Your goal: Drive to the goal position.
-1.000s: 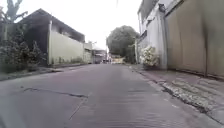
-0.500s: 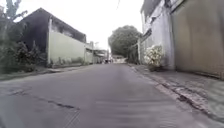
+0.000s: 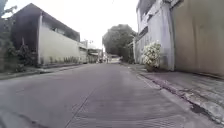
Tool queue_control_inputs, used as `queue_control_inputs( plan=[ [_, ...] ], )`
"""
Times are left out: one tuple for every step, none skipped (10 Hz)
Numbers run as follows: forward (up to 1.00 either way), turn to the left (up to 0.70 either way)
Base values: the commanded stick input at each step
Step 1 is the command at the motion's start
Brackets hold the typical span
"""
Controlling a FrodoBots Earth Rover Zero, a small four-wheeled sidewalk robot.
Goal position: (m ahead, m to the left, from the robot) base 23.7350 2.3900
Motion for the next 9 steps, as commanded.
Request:
queue_control_inputs(
  plan=[
    [1.00,0.06],
    [1.00,0.06],
    [1.00,0.06],
    [1.00,0.06],
    [1.00,0.06],
    [1.00,0.06],
    [1.00,0.06],
    [1.00,0.06],
    [1.00,0.06]
  ],
)
